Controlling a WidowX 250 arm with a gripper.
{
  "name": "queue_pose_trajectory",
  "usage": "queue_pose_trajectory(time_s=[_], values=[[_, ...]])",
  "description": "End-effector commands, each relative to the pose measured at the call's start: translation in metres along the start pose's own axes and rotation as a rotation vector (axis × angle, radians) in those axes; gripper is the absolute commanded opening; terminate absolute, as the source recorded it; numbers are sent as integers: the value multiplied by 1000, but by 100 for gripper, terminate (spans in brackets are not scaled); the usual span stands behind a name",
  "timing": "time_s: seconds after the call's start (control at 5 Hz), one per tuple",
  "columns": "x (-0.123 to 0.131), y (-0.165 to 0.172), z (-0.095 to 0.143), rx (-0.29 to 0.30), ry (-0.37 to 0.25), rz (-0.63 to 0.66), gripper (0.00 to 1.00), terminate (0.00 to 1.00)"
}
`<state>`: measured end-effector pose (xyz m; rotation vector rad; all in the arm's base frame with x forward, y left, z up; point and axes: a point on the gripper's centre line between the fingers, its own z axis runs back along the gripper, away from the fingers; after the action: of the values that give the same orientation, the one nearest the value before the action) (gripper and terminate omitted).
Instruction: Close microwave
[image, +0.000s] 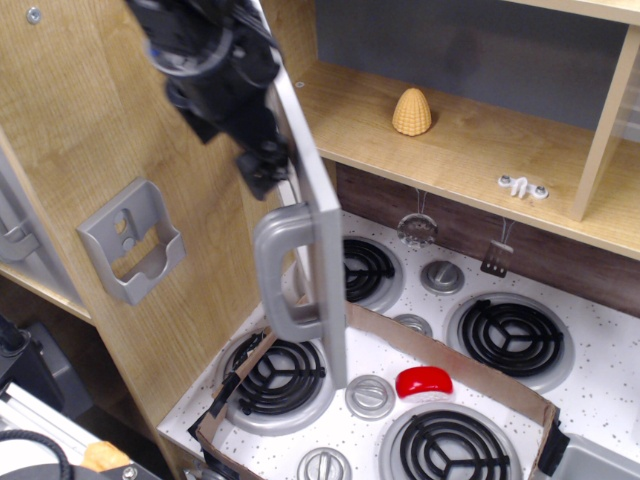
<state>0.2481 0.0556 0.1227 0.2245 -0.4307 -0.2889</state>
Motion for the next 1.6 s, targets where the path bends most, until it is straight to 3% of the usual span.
queue_pose_trajectory(time_s=[0.0, 0.2, 0.6, 0.8, 1.4], values=[[66, -21, -6, 2, -52, -41, 100, 0], [81, -24, -14, -10, -58, -71, 100, 0], [100, -28, -28, -22, -142, -107, 100, 0], [107, -28, -33, -32, -219, -138, 100, 0], [143, -27, -31, -14, -294, -258, 100, 0]])
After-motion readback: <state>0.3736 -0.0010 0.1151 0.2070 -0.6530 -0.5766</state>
